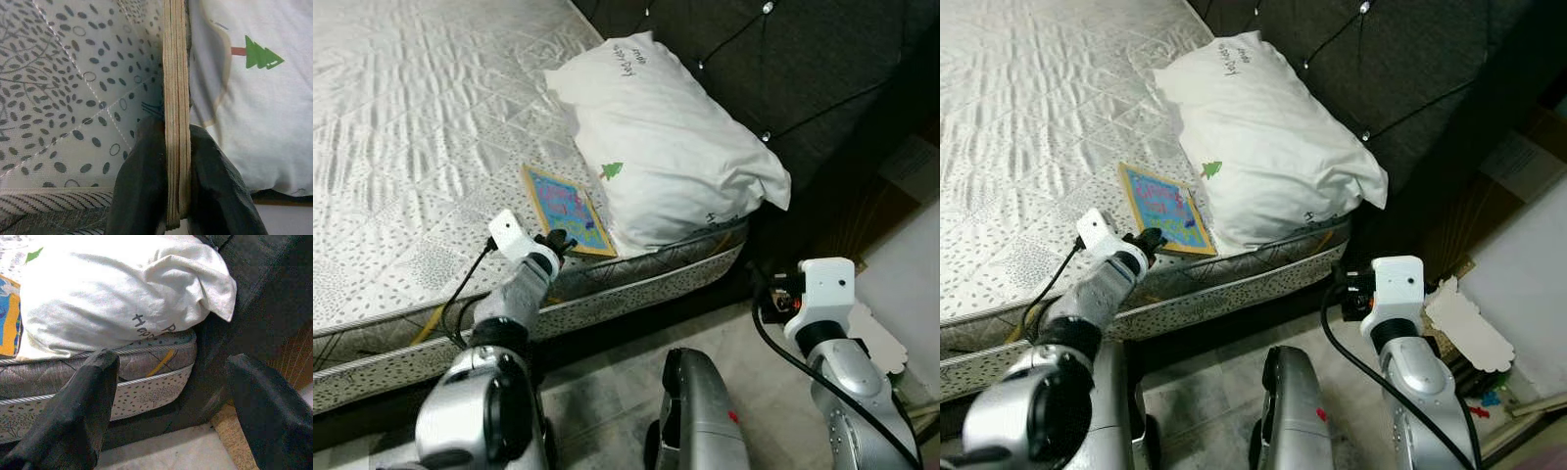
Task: Clean up the room
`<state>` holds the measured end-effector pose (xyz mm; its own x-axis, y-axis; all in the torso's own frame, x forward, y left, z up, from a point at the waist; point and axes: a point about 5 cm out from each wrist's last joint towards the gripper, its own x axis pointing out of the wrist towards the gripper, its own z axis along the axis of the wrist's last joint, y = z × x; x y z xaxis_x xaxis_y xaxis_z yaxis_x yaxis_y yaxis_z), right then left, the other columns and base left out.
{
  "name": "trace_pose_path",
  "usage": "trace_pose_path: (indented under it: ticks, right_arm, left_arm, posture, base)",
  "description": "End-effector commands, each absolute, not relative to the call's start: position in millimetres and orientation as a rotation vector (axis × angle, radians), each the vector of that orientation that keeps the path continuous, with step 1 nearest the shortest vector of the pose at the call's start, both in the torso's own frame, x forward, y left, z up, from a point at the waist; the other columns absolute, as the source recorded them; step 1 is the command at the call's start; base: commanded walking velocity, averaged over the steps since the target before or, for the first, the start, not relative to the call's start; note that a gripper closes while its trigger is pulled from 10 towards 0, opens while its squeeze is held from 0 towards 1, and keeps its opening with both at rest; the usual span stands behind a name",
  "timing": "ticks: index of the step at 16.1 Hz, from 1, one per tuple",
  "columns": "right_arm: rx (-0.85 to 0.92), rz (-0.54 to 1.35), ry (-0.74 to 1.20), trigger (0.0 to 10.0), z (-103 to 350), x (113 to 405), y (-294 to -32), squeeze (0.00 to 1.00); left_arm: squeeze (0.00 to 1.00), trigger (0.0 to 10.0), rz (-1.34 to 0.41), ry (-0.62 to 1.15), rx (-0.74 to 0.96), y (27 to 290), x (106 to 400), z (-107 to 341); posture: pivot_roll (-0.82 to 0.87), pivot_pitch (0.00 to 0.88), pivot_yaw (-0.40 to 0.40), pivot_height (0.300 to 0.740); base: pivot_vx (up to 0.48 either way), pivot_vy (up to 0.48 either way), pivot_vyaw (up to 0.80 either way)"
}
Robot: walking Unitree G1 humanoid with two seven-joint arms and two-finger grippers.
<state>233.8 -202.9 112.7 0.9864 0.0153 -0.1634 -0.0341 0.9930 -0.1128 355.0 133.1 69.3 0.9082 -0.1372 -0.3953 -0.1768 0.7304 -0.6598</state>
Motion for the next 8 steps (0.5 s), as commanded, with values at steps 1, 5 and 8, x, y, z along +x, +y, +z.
trace_pose_path:
  ticks: [1,5,8]
  right_arm:
    - [-0.137,0.012,0.154,10.0,118,232,-207,0.00]
    - [-0.148,0.005,0.150,10.0,119,232,-208,0.00]
    - [-0.152,0.003,0.146,10.0,120,233,-208,0.00]
  left_arm:
    - [0.00,10.0,0.005,0.515,-0.766,122,351,60]
    - [0.58,10.0,0.004,0.545,-0.714,136,352,57]
    - [1.00,10.0,0.002,0.569,-0.645,150,353,56]
  posture:
    - [-0.17,0.109,-0.122,0.542]
    - [-0.18,0.100,-0.116,0.542]
    - [-0.19,0.093,-0.112,0.542]
  base:
    - [0.000,0.000,0.00]
    - [0.000,0.000,0.00]
    - [0.000,0.000,0.00]
